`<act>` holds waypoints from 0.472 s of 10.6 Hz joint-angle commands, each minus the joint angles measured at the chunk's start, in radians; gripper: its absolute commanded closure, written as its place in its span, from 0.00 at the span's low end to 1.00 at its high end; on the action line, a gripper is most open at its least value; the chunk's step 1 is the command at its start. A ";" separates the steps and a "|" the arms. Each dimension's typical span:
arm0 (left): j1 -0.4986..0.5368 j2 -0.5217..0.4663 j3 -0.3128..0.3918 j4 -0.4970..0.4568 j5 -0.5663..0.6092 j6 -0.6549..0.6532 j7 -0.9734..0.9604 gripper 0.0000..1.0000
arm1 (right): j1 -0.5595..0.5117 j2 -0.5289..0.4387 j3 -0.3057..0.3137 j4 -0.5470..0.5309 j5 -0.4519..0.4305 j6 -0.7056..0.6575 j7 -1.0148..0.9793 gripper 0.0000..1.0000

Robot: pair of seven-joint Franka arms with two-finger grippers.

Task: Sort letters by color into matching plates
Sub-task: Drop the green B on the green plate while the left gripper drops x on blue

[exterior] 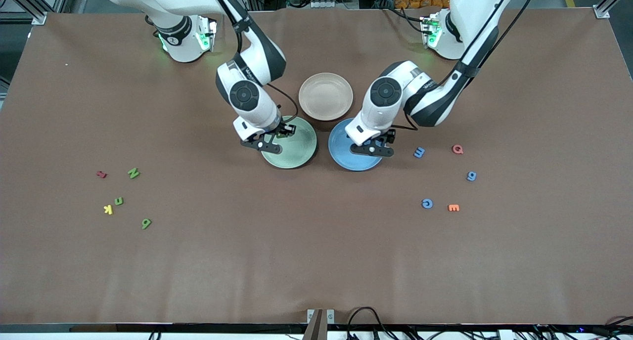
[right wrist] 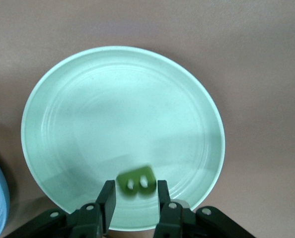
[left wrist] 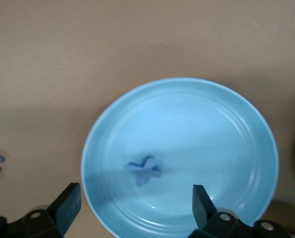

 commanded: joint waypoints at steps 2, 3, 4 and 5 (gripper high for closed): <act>0.085 0.004 0.025 0.009 0.043 -0.017 0.060 0.00 | -0.022 -0.008 0.002 0.015 0.013 -0.014 0.009 0.00; 0.112 0.000 0.025 0.001 0.043 -0.017 0.094 0.00 | -0.047 -0.011 0.000 0.016 0.013 -0.016 0.007 0.00; 0.144 -0.002 0.025 0.000 0.043 -0.017 0.126 0.00 | -0.080 -0.013 0.000 0.016 0.006 -0.028 -0.008 0.00; 0.190 -0.004 0.025 -0.003 0.050 -0.017 0.178 0.00 | -0.123 -0.013 -0.003 0.016 -0.001 -0.036 -0.058 0.00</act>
